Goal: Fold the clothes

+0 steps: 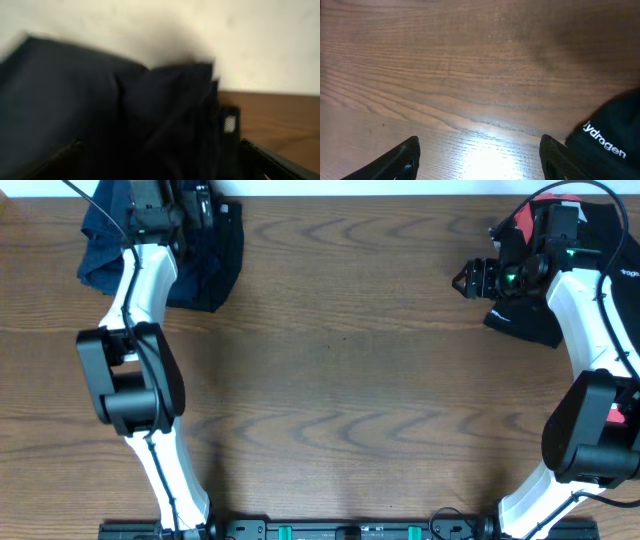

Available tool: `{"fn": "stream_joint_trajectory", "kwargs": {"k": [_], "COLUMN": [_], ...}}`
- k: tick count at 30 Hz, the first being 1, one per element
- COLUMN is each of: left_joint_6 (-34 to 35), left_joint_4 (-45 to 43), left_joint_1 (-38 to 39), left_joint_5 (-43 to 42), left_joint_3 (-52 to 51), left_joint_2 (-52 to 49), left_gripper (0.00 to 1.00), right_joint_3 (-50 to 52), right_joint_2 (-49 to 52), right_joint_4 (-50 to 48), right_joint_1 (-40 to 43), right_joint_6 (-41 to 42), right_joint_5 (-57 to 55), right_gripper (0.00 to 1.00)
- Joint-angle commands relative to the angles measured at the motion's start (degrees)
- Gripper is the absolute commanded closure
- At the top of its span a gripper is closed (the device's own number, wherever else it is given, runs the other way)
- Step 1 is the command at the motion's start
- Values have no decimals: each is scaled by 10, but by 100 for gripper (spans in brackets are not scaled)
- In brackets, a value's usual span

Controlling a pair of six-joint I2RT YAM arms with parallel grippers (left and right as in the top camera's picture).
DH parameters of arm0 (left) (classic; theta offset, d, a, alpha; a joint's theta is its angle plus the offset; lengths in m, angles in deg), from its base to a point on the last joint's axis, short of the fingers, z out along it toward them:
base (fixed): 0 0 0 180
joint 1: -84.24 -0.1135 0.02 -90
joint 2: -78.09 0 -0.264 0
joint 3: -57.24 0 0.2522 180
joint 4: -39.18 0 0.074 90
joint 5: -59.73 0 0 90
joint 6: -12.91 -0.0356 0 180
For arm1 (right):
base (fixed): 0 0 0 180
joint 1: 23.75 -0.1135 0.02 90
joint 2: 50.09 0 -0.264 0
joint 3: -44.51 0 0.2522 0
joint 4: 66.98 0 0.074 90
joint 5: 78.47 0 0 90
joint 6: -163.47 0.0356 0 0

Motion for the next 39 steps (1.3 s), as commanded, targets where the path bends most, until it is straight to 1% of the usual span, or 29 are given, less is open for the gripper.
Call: {"fn": "stream_joint_trajectory", "kwargs": {"k": [1, 6, 11, 13, 15, 18, 25, 27, 30, 33, 36, 39], "left_joint_6": [1, -8, -71, -79, -79, -78, -76, -76, -76, -69, -24, 22], "left_joint_4": [-9, -21, -22, -21, -21, -19, 19, 33, 79, 149, 216, 283], "left_joint_1": [-3, 9, 39, 48, 51, 50, 43, 40, 39, 40, 42, 42], "left_joint_5": [-39, -97, -92, -70, -54, -53, -45, -33, -32, -32, -32, -32], "left_joint_3": [-2, -2, -3, -3, -3, -3, -3, -3, -3, -3, -3, -3], "left_joint_2": [-57, -94, -87, -79, -67, -42, 43, 68, 112, 162, 215, 266], "left_gripper": [2, 2, 2, 2, 2, 2, 2, 2, 2, 2, 2, 2], "right_joint_3": [0, 0, 0, 0, 0, 0, 0, 0, 0, -3, -10, -12], "right_joint_2": [-1, -1, -1, -1, -1, -1, -1, -1, -6, -23, -49, -87], "right_joint_4": [-3, -4, -5, -4, -3, -1, -3, -8, -35, -59, -77, -86], "right_joint_1": [-6, -6, -6, -6, -6, -6, -6, -6, -14, -27, -42, -59], "right_joint_6": [-7, -7, -7, -7, -7, -7, -7, -7, -44, -52, -56, -56], "right_joint_5": [6, 6, 6, 6, 6, 6, 7, 11, 37, 40, 22, -12], "right_gripper": [25, 25, 25, 25, 25, 25, 25, 26, 25, 22, 15, 6]}}
